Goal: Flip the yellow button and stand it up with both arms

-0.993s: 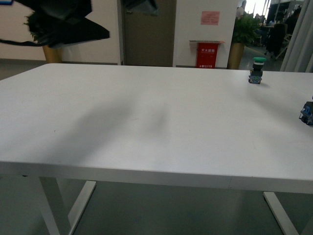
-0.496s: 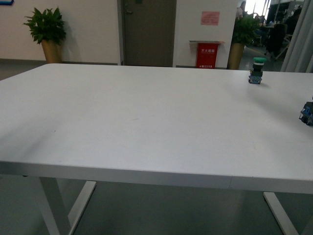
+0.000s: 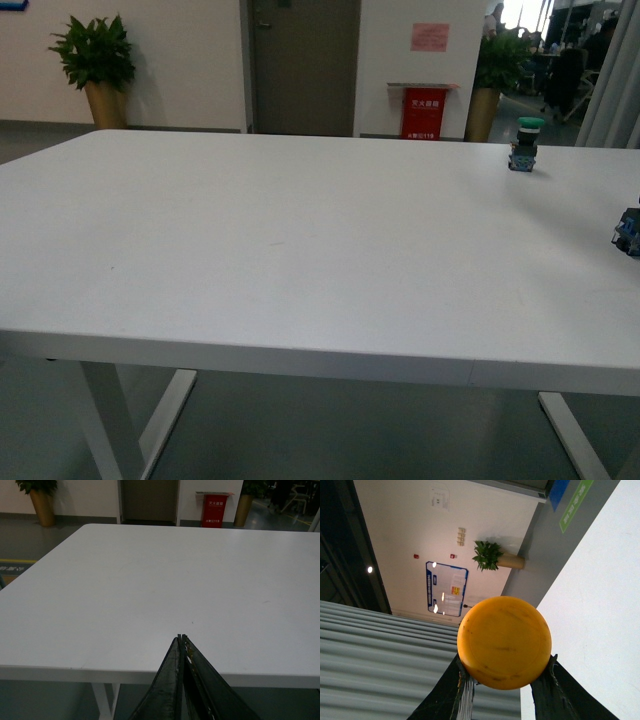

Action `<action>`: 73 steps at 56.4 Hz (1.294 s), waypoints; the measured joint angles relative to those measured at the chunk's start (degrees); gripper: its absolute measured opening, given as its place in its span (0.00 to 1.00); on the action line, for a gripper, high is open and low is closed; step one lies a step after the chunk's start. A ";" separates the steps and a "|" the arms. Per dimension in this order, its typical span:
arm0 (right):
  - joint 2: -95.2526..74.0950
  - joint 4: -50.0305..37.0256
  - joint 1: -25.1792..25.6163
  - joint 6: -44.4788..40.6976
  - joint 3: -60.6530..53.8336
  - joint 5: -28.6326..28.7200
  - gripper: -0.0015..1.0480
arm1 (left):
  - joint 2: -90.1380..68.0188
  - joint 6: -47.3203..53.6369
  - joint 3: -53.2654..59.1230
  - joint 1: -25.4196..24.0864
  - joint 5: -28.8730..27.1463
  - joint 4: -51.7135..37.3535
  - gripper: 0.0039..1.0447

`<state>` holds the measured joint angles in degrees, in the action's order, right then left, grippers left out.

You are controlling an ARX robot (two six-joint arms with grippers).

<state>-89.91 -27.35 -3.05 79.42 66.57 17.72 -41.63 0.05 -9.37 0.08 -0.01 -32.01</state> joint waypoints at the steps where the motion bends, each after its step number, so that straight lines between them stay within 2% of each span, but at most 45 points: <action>1: 0.00 0.00 0.00 -0.07 0.00 0.00 0.25 | 0.55 0.02 0.35 0.00 0.00 0.17 0.04; 33: 0.02 0.96 -0.17 -1.57 0.20 0.22 0.25 | 17.84 -0.09 7.96 0.00 0.02 9.09 0.04; 73: 0.90 1.90 0.13 -2.08 0.20 0.42 0.24 | 31.17 -0.15 7.98 -0.02 0.00 21.35 0.04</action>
<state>-89.01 -25.45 -2.92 77.34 66.76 18.13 -10.46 -0.10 -1.39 0.05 -0.01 -10.66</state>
